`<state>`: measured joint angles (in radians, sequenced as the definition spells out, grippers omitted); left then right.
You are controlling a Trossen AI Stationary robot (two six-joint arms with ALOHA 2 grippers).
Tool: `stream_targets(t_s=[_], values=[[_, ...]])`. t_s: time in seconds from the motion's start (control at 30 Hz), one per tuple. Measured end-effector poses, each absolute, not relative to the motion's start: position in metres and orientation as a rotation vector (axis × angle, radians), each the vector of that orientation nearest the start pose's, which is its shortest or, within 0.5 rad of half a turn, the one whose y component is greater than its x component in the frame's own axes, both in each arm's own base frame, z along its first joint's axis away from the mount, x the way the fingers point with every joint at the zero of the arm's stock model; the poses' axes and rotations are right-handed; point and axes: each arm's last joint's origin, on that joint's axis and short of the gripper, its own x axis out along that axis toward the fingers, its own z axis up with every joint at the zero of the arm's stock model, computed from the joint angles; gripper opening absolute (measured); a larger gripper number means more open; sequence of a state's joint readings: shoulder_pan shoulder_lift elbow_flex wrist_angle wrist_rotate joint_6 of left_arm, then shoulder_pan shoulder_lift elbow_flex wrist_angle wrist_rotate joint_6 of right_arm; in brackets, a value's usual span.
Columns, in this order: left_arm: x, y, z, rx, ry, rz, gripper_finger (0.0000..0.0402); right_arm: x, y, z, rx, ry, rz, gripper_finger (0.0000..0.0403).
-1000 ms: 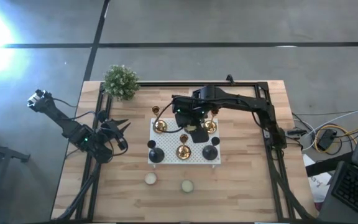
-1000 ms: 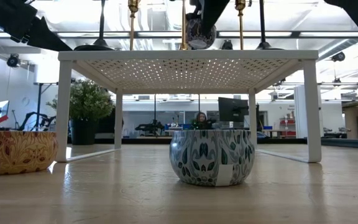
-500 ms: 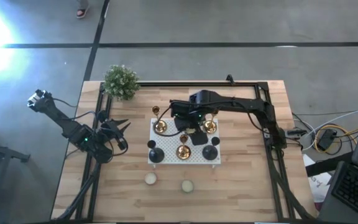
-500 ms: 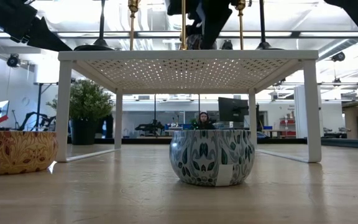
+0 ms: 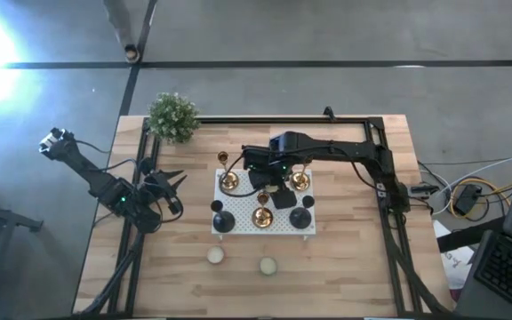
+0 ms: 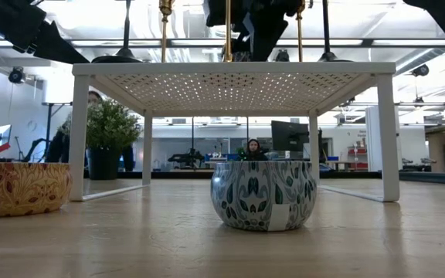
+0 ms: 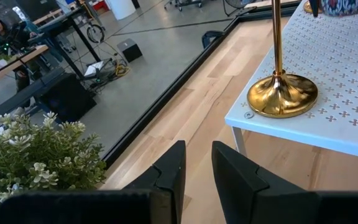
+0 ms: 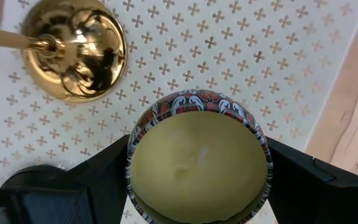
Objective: Pick & Place candle stick holders
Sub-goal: Put the right scented candle on the shelf
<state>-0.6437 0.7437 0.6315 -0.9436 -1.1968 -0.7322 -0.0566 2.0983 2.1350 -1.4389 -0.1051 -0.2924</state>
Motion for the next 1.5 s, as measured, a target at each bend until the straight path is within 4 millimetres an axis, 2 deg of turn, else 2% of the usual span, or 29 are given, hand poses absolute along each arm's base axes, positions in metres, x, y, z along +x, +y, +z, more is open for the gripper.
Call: stream_targets(t_s=[0.47, 1.5], values=[[0.108, -0.047, 0.246, 0.158, 0.412, 0.677, 0.0083, 0.415, -0.020, 0.291, -0.150, 1.374, 0.264, 0.0287], [0.108, -0.047, 0.246, 0.156, 0.415, 0.674, 0.0083, 0.420, -0.021, 0.292, -0.178, 1.317, 0.277, 0.0287]])
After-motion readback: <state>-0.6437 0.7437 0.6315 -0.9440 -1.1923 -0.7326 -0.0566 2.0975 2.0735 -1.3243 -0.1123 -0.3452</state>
